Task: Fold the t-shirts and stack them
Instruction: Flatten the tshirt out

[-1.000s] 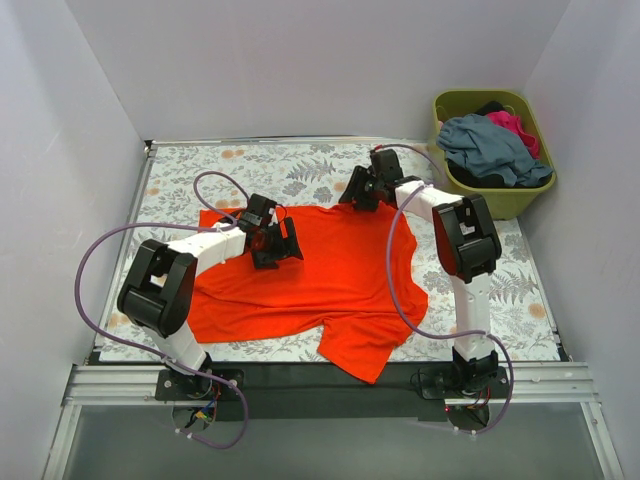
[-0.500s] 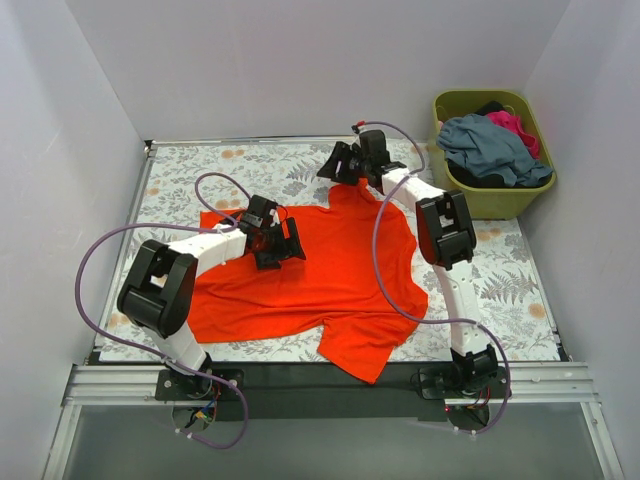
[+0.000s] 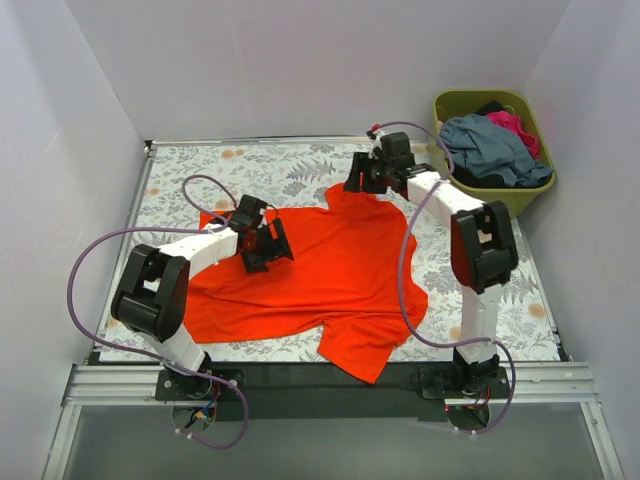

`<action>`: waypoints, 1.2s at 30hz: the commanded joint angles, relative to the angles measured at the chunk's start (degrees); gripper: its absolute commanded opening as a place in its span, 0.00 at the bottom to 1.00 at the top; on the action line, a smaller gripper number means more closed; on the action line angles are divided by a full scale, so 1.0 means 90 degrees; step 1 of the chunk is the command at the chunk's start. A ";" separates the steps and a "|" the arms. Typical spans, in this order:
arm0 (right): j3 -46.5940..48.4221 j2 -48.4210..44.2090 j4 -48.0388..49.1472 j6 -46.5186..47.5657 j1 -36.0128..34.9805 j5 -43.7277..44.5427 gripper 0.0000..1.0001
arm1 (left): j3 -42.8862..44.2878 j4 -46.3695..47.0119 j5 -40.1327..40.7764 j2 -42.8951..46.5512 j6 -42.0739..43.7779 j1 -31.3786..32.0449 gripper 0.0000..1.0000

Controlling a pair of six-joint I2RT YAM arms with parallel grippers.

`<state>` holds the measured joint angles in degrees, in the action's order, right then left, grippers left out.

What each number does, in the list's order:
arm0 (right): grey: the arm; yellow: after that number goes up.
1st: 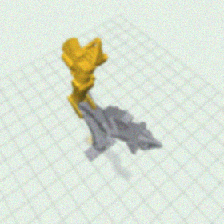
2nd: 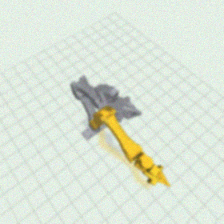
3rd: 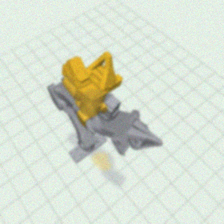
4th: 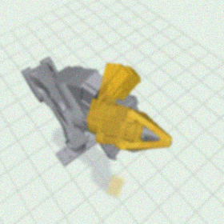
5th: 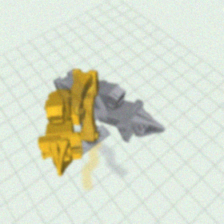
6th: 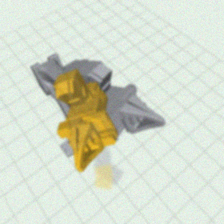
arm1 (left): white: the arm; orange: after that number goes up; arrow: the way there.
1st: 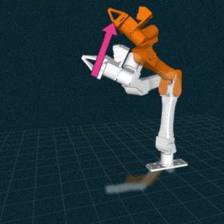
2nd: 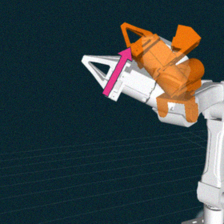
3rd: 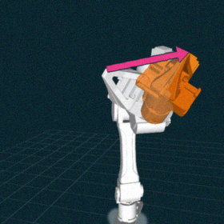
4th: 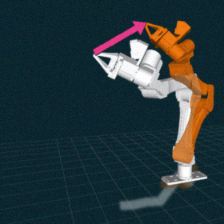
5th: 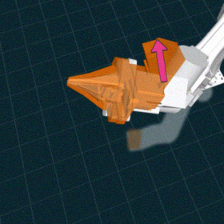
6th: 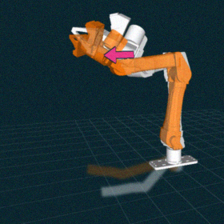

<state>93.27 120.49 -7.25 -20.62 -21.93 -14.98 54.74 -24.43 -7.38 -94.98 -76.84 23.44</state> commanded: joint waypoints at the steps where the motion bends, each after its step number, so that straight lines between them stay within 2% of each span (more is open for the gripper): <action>1: -0.0801 -0.1372 -0.0716 0.0601 0.0346 0.0813 0.53 | 0.0080 -0.0538 0.0497 0.0426 -0.0066 -0.0777 0.73; 5: -0.2079 -0.1980 -0.0972 0.0709 0.0766 0.0786 0.52 | 0.0089 -0.0538 0.0488 0.0232 0.0090 -0.1480 0.73; 9: -0.2764 -0.2225 -0.1050 0.0690 0.1060 0.0543 0.49 | 0.0177 -0.0538 0.0488 -0.0071 0.0217 -0.1891 0.72; 17: -0.3420 -0.2196 -0.1285 0.0719 0.1255 0.0239 0.40 | -0.0036 -0.0850 0.0439 -0.0267 0.0247 -0.2233 0.72; 21: -0.3820 -0.2225 -0.1324 0.0632 0.1382 0.0239 0.33 | -0.0417 -0.0928 0.0381 -0.0101 0.0188 -0.2321 0.72; 26: -0.4337 -0.2557 -0.1373 0.0455 0.1831 0.0522 0.30 | -0.0896 -0.0899 0.0253 0.0387 0.0042 -0.2360 0.72; 31: -0.4095 -0.2986 -0.1421 0.0786 0.1842 0.0367 0.32 | -0.0498 -0.1104 0.0292 0.0670 0.0266 -0.2370 0.72; 36: -0.3382 -0.3085 -0.1431 0.1187 0.1685 0.0307 0.36 | 0.0371 -0.1134 0.1122 0.0339 0.0461 -0.2497 0.73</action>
<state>57.84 95.07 -20.56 -13.19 -5.93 -12.12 53.36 -33.08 -3.60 -90.78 -74.87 2.28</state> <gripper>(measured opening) 0.360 0.727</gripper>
